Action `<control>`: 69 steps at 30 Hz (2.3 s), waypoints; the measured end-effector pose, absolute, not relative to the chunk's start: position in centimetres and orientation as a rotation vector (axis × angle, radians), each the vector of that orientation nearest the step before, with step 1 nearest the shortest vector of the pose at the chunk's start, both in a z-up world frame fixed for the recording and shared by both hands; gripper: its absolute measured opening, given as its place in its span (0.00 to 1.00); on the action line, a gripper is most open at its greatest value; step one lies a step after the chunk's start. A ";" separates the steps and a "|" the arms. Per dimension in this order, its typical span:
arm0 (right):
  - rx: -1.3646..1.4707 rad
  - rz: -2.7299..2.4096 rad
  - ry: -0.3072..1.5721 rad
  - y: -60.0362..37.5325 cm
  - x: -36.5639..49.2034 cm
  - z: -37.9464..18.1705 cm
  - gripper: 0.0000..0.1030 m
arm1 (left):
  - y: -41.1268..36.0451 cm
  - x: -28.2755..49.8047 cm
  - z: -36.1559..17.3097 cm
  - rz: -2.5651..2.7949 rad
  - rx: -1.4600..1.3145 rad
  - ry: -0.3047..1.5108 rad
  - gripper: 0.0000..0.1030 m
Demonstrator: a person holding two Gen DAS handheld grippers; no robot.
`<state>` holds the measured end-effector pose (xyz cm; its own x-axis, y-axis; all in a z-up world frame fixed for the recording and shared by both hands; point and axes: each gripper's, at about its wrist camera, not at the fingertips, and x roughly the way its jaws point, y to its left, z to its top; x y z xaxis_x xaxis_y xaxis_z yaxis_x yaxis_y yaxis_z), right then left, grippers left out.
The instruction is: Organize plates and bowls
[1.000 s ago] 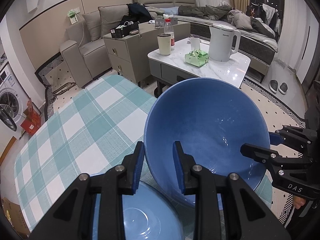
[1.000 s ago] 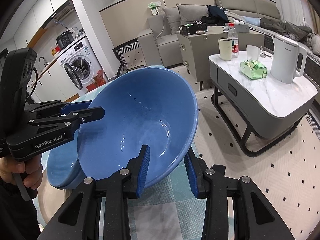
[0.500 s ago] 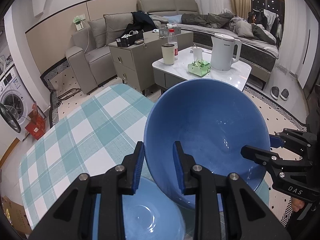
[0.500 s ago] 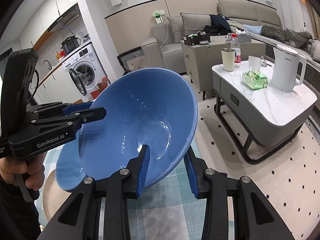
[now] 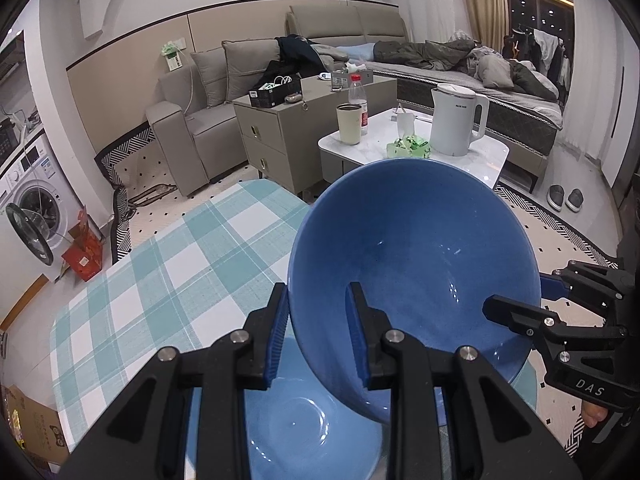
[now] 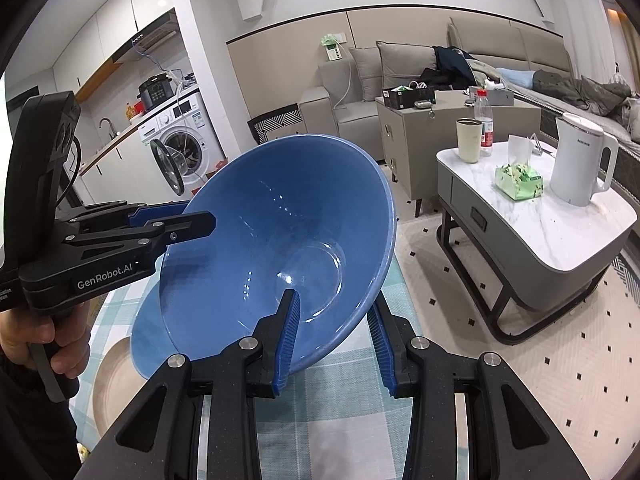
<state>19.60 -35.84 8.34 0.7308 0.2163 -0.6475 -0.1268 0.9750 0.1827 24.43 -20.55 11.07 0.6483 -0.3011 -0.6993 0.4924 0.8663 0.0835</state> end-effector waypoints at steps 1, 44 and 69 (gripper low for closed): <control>0.127 0.193 0.724 -35.7 19.5 8.4 0.35 | -20.3 24.3 11.1 -0.455 0.276 0.735 0.27; 0.034 0.373 0.717 -26.7 18.8 8.1 0.35 | -10.4 20.0 11.2 -0.298 0.202 0.722 0.27; 0.007 0.406 0.753 -25.1 20.0 7.0 0.35 | -8.5 19.8 8.5 -0.263 0.179 0.783 0.27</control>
<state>19.96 -25.09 6.95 0.6558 0.3611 -0.6629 -0.3560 0.9223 0.1503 19.80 -8.48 8.49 0.6784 -0.1670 -0.7154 0.2988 0.9524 0.0610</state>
